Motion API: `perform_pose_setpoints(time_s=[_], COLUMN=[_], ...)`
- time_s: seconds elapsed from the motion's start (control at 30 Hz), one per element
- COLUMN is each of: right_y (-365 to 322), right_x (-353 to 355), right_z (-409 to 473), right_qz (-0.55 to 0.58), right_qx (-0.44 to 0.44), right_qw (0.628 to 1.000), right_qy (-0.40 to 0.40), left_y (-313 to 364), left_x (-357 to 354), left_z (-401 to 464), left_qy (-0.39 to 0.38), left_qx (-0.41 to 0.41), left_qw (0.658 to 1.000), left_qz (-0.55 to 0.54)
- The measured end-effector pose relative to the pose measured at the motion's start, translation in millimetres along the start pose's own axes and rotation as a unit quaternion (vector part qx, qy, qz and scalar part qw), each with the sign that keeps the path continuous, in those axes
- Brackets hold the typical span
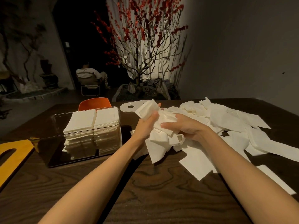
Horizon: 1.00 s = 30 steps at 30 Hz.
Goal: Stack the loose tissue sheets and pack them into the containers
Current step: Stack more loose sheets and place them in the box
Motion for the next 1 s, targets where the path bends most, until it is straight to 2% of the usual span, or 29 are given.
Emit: perform_pose_setpoints(time_s=[0.13, 0.23, 0.37, 0.43, 0.57, 0.8, 0.9, 1.0], right_y=[0.3, 1.3, 2.9, 2.8, 8.5, 9.3, 7.5, 4.0], right_x=[-0.9, -0.7, -0.9, 1.1, 14.7, 29.1, 29.4, 25.6], right_z=[1.5, 4.0, 4.9, 3.7, 3.4, 0.0, -2.2, -7.7], right_qz=[0.035, 0.035, 0.038, 0.03, 0.014, 0.06, 0.1, 0.146], right_qx=[0.001, -0.004, -0.015, -0.021, -0.058, -0.092, -0.1, -0.098], right_qw=[0.999, 0.999, 0.999, 0.999, 0.992, 0.981, 0.976, 0.975], right_qy=[-0.035, -0.029, -0.02, 0.006, 0.111, 0.162, 0.163, 0.137], left_y=[4.4, 7.7, -1.3, -5.5, -12.8, -13.0, -18.0, -13.6], left_x=[0.3, 0.9, 6.3, 7.1, 8.7, 17.2, 19.9, 15.1], left_z=[1.6, 0.7, 5.4, 5.2, 5.1, 3.8, 4.4, 1.6], left_qy=[0.008, 0.033, 0.086, 0.105, 0.12, 0.145, 0.162, 0.126], left_qx=[0.013, 0.055, 0.101, 0.133, 0.187, 0.216, 0.237, 0.254], left_qw=[0.998, 0.989, 0.975, 0.958, 0.904, 0.872, 0.88, 0.901], left_qz=[-0.062, -0.136, -0.18, -0.23, -0.365, -0.415, -0.378, -0.329])
Point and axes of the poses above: each hand's wrist, its own z-axis towards the middle knuckle, its own x-axis out of the back of the hand, y = z × x, the point moved 3 cm from there along z, towards the middle knuckle, and after that the axes turned 10 degrees about y, right-handed, at the moved point
